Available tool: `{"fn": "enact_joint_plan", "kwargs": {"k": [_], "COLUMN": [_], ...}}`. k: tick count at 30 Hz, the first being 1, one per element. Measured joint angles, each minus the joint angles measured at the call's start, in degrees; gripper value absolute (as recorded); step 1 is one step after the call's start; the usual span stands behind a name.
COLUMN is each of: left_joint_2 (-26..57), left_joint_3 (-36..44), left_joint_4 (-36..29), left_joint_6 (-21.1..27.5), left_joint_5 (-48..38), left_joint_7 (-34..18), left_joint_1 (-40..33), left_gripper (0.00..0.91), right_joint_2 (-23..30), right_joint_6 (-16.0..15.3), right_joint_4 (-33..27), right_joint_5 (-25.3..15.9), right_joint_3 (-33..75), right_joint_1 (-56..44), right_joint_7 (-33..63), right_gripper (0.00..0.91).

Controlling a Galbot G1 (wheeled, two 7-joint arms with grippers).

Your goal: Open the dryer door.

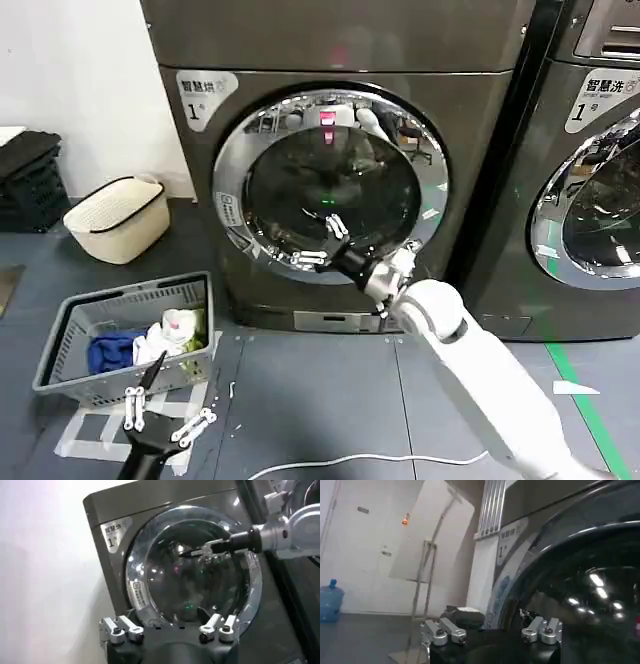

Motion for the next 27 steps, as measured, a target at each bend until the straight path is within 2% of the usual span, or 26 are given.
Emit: {"fn": "enact_joint_plan", "kwargs": {"k": [27], "left_joint_2": [-0.61], "left_joint_3": [0.08], "left_joint_4": [-1.26], "left_joint_6": [-0.74], "left_joint_5": [0.51], "left_joint_7": [-0.01], "left_joint_1": [0.60], "left_gripper": [0.907], "right_joint_2": [6.76], "right_joint_6": [0.49], "right_joint_4": [-8.46], "right_joint_5": [-2.93], "right_joint_3": [-4.07], "right_joint_1": [5.39], "right_joint_7": [2.36], "right_gripper": [0.907]}}
